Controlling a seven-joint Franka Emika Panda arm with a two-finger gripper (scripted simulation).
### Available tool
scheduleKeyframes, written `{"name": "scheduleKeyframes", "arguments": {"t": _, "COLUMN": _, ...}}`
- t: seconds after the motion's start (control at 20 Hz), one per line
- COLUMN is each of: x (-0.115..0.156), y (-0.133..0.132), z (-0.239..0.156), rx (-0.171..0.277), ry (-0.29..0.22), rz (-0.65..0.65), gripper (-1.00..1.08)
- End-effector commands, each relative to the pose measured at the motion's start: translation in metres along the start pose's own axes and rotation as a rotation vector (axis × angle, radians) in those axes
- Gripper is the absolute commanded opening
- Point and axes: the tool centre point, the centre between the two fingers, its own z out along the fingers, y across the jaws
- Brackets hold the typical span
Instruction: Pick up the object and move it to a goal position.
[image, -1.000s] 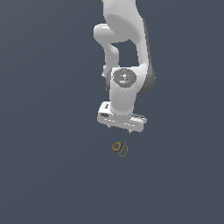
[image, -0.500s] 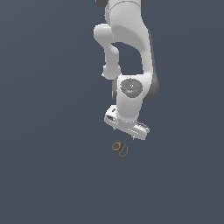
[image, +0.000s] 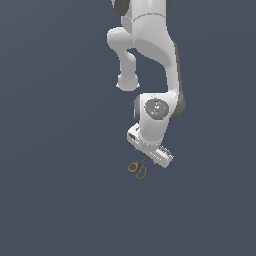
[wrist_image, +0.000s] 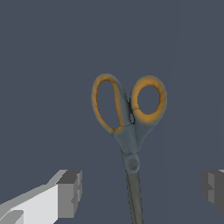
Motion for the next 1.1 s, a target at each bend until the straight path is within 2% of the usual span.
{"name": "scheduleKeyframes", "arguments": {"t": 0.0, "x": -0.002, "y": -0.003, "z": 0.005, "rx": -0.001, "ry": 0.000, "rz": 0.042, "gripper": 1.00}}
{"name": "scheduleKeyframes", "arguments": {"t": 0.35, "x": -0.006, "y": -0.008, "z": 0.013, "rx": -0.003, "ry": 0.000, "rz": 0.106, "gripper": 1.00}}
{"name": "scheduleKeyframes", "arguments": {"t": 0.75, "x": -0.007, "y": -0.008, "z": 0.017, "rx": -0.004, "ry": 0.000, "rz": 0.112, "gripper": 1.00}}
{"name": "scheduleKeyframes", "arguments": {"t": 1.05, "x": -0.007, "y": -0.008, "z": 0.042, "rx": -0.004, "ry": 0.000, "rz": 0.115, "gripper": 1.00}}
